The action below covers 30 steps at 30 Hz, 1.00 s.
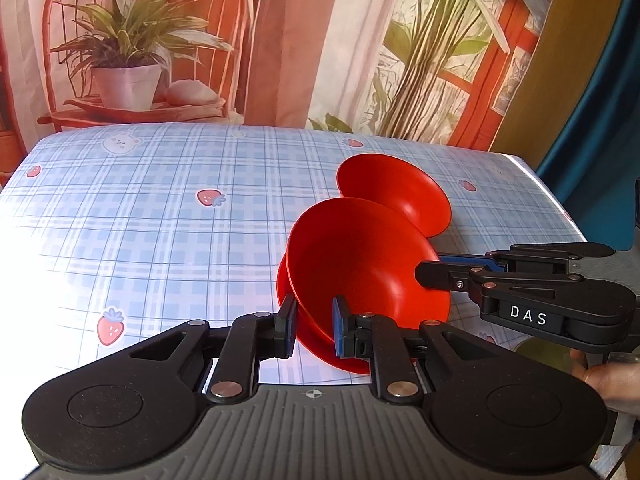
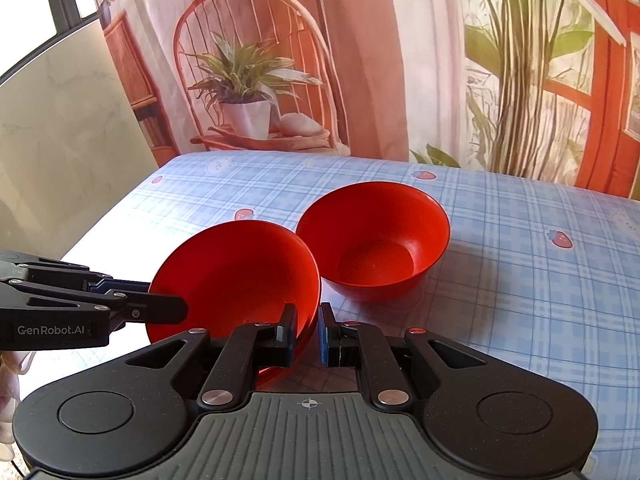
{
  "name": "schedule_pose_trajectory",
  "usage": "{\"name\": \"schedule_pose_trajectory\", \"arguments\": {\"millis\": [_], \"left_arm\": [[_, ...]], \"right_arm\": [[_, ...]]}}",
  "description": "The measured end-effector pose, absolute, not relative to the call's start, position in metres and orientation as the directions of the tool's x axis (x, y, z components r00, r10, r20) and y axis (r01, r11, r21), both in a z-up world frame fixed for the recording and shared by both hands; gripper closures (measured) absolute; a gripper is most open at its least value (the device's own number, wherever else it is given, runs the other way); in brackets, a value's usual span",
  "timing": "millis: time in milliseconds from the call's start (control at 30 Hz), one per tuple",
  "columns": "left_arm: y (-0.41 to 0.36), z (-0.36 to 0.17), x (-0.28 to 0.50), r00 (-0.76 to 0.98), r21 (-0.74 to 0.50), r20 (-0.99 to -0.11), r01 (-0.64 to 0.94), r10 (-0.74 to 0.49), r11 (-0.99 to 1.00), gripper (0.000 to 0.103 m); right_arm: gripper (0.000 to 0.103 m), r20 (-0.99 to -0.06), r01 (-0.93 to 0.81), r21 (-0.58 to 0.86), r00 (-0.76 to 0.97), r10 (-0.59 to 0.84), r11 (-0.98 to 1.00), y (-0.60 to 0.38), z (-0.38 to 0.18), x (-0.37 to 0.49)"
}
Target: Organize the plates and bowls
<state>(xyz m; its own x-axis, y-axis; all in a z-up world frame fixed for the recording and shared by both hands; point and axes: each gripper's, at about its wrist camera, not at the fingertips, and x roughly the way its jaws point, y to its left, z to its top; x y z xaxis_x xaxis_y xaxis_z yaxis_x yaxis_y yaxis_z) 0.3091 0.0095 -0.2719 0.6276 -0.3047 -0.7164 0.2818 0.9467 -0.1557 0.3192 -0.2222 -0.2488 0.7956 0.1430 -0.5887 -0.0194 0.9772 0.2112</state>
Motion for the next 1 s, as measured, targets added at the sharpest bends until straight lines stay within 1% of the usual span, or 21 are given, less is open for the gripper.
{"name": "schedule_pose_trajectory", "arguments": {"millis": [67, 133, 200, 500, 633, 733, 867, 1000], "left_arm": [[0.010, -0.272, 0.310, 0.626, -0.155, -0.718, 0.281, -0.304, 0.947, 0.084], [0.012, -0.271, 0.312, 0.624, -0.168, -0.718, 0.275, -0.308, 0.947, 0.078], [0.013, -0.270, 0.314, 0.623, -0.172, -0.722, 0.262, -0.302, 0.950, 0.077], [0.021, -0.260, 0.323, 0.645, -0.199, -0.705, 0.220, -0.296, 0.955, 0.076], [0.019, -0.253, 0.334, 0.656, -0.215, -0.694, 0.207, -0.298, 0.954, 0.076], [0.014, -0.251, 0.346, 0.657, -0.238, -0.688, 0.195, -0.307, 0.951, 0.076], [0.001, -0.250, 0.360, 0.662, -0.233, -0.683, 0.204, -0.309, 0.951, 0.076], [-0.014, -0.252, 0.372, 0.650, -0.228, -0.689, 0.225, -0.320, 0.947, 0.076]], "right_arm": [[0.090, -0.591, -0.024, 0.204, 0.794, 0.143, 0.979, -0.220, -0.250, 0.319], [0.089, -0.592, -0.023, 0.198, 0.794, 0.138, 0.980, -0.219, -0.251, 0.318], [0.089, -0.589, -0.023, 0.203, 0.796, 0.141, 0.979, -0.219, -0.251, 0.318], [0.089, -0.559, -0.035, 0.222, 0.815, 0.157, 0.974, -0.230, -0.243, 0.316], [0.088, -0.539, -0.003, 0.214, 0.834, 0.121, 0.977, -0.248, -0.239, 0.320], [0.082, -0.524, 0.044, 0.197, 0.849, 0.067, 0.979, -0.263, -0.238, 0.324], [0.081, -0.520, 0.100, 0.219, 0.853, 0.030, 0.971, -0.284, -0.243, 0.332], [0.081, -0.533, 0.121, 0.229, 0.846, 0.021, 0.966, -0.295, -0.253, 0.344]]}}
